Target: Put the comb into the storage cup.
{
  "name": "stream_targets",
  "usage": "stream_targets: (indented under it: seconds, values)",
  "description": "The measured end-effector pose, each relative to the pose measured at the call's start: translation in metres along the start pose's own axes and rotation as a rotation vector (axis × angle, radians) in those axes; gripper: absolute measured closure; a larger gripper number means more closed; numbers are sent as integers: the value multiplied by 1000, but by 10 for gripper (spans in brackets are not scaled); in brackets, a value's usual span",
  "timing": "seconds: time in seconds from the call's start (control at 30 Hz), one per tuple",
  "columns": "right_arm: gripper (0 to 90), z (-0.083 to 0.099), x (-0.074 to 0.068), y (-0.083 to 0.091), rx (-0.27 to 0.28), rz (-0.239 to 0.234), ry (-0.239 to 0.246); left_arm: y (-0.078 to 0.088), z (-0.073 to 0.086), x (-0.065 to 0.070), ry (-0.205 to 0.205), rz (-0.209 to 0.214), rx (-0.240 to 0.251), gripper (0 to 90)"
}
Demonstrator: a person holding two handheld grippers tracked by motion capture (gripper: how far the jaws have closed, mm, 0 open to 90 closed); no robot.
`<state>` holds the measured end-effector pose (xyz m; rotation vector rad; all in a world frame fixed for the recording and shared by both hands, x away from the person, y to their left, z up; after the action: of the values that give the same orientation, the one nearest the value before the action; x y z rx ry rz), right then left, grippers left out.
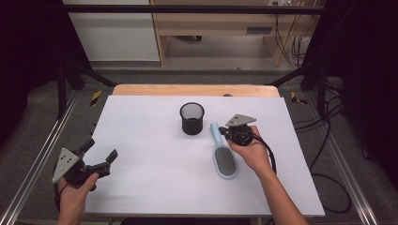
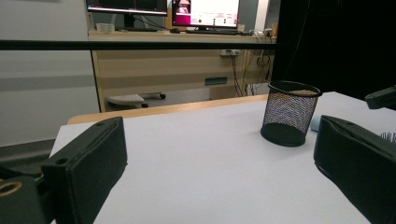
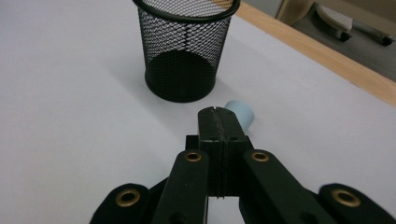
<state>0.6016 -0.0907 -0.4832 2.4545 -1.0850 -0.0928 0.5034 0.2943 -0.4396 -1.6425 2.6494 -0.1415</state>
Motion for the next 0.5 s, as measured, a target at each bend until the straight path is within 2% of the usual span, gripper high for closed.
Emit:
stream_targets:
  seconds: [0.03, 0.17, 0.2, 0.3, 0.5]
  values:
    - [900, 4, -2, -6, -23, -12, 3, 0, 0, 0, 0, -1, 0, 29]
    - [900, 11, -3, -14, -46, -27, -1, 0, 1, 0, 0, 0, -3, 30]
    - [900, 14, -4, -19, -61, -40, -14, -1, 1, 0, 1, 1, -6, 30]
    - [900, 18, -5, -23, -85, -55, -8, -1, 2, 0, 0, 2, -7, 31]
    - [900, 17, -7, -32, -111, -75, 5, -1, 3, 1, -4, 2, -12, 32]
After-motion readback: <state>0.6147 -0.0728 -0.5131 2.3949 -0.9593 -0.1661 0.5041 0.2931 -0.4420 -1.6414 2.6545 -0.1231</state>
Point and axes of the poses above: each handheld gripper's, and its own axes: y roughly backward along the jaws, z roughly out of its underside, x roughly to its right, the point moved 10 cm from there along -y, roughly forward along the jaws, and after that the axes turned 9 degrees about x, right-handed, at the moved point
